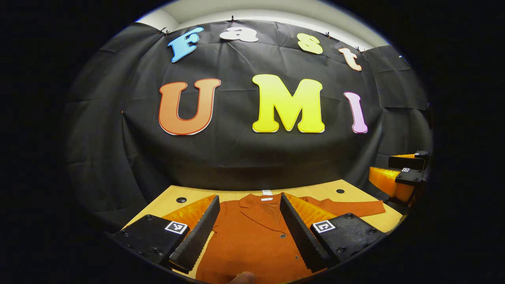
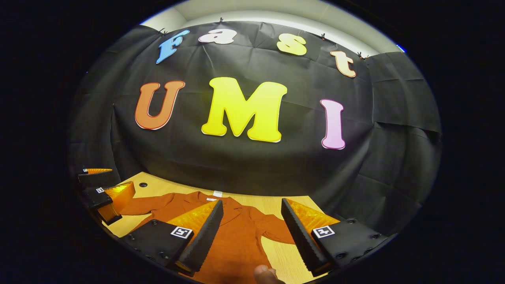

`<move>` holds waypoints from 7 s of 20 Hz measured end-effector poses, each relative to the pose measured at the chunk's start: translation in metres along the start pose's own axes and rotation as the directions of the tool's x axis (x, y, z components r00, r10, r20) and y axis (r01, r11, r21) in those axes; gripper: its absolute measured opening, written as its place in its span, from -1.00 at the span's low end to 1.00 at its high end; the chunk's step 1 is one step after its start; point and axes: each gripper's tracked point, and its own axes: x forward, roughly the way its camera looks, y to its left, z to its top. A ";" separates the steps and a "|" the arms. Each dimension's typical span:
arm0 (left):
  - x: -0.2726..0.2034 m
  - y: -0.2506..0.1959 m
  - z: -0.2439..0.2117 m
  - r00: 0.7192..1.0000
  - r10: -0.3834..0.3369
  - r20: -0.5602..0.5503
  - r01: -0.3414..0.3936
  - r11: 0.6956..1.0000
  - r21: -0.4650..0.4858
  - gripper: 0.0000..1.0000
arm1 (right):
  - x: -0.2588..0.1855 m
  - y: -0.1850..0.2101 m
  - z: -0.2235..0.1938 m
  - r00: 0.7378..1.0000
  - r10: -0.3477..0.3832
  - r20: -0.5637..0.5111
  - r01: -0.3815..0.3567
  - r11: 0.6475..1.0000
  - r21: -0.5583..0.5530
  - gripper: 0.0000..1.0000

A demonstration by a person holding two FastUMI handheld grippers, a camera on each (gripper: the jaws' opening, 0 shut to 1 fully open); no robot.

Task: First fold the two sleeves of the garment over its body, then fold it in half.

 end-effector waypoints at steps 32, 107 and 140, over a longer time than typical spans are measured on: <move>-0.017 -0.024 -0.031 0.995 0.043 -0.086 -0.045 0.999 -0.027 0.98 | 0.038 -0.115 -0.015 0.981 -0.160 -0.107 0.172 0.978 0.116 0.89; -0.131 0.137 -0.202 0.854 0.106 -0.510 -0.170 0.982 -0.081 0.96 | 0.229 0.325 -0.143 0.457 0.476 -0.752 -0.263 0.880 0.396 -0.93; -0.050 0.324 -0.197 0.610 0.311 -0.728 -0.637 0.740 -0.218 0.97 | 0.114 0.056 -0.138 0.574 0.383 -0.724 -0.395 0.904 0.165 0.88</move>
